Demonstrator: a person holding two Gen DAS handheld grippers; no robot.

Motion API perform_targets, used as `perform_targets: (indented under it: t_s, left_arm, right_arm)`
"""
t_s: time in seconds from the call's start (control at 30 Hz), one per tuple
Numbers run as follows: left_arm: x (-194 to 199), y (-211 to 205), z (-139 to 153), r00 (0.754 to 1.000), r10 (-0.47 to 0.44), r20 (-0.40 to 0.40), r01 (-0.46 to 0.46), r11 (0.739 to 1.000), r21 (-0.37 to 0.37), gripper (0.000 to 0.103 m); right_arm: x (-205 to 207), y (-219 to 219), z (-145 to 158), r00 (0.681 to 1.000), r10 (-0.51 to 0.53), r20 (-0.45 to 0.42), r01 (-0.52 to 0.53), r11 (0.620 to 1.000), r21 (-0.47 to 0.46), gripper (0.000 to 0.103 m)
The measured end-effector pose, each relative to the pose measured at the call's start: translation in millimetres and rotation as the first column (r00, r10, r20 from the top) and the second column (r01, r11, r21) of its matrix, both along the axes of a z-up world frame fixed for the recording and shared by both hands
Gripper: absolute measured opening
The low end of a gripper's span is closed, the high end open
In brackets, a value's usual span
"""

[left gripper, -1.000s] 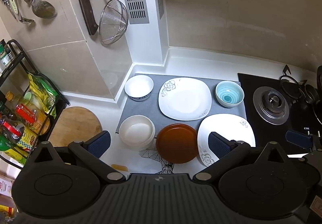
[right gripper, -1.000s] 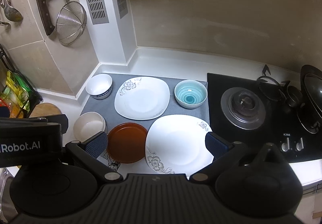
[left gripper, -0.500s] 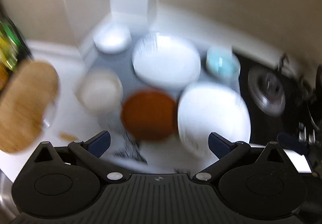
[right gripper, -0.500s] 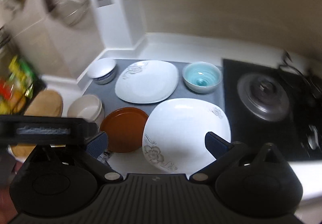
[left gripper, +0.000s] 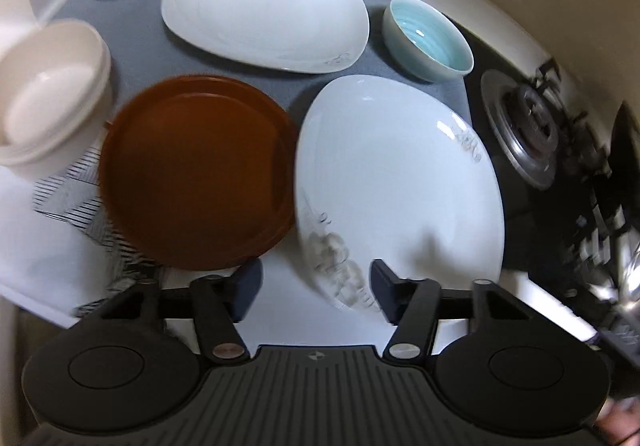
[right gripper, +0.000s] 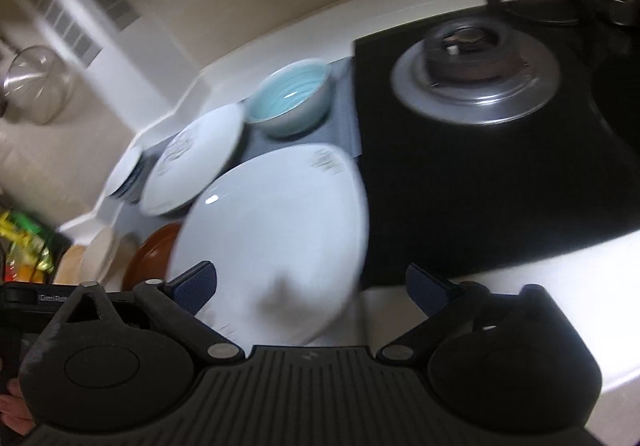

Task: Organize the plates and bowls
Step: 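Move both grippers to the floral white plate rim and close on it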

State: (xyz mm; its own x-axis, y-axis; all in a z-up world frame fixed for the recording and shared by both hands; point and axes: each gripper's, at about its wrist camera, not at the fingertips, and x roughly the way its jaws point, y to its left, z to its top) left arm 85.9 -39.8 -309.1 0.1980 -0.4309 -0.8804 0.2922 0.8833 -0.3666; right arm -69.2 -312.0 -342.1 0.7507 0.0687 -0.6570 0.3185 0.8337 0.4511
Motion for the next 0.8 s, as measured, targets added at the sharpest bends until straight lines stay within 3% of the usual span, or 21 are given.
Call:
perform_targets:
  t_s: [0.03,0.1,0.2,0.27,0.37,0.43,0.47,0.63,0.8]
  left_arm:
    - [3,-2,-6,1.000,0.009,-0.013,-0.009,1.000,-0.026,0.061]
    - [8,-8,-18,0.999,0.024,-0.045,-0.023,0.999,0.037,0.052]
    - [10,-9,-26,0.996,0.055,-0.077,-0.054,0.998,0.024,0.048]
    - [12,-11,-28,0.994,0.055,-0.098,-0.058,0.998,-0.027,0.038]
    - [15,-19,-31,0.994,0.061,-0.089,-0.063,0.998,-0.013,0.033]
    - [19,-22,-36,0.994,0.068,-0.083,-0.068,0.998,0.002,0.028]
    - [21,-24,-36,0.994,0.067,-0.082,-0.067,0.998,0.006,0.027]
    - [10,-20,-28,0.997,0.050,-0.061,-0.050,0.999,0.003,0.024]
    - [24,-21,-34,0.994,0.075,-0.079,-0.077,0.997,-0.019,0.024]
  right_arm:
    - [1,-5,-4,1.000,0.002,-0.006,-0.002,1.000,0.004,0.080]
    - [4,-13,-12,1.000,0.006,-0.013,-0.006,1.000,0.020,0.067]
    - [11,-18,-19,0.999,0.023,-0.024,-0.023,0.999,0.023,0.064]
    - [13,-19,-22,0.999,0.037,-0.025,-0.036,0.999,0.033,0.058]
    - [20,-19,-29,0.998,0.047,-0.040,-0.045,0.998,0.044,0.045]
    - [28,-20,-33,0.997,0.054,-0.047,-0.050,0.996,0.072,0.025]
    - [32,-20,-34,0.997,0.051,-0.060,-0.047,0.996,0.071,0.021]
    - [31,-22,-27,0.994,0.080,-0.079,-0.078,0.996,0.034,0.011]
    - [23,-28,-25,0.988,0.142,-0.067,-0.140,0.990,0.021,0.012]
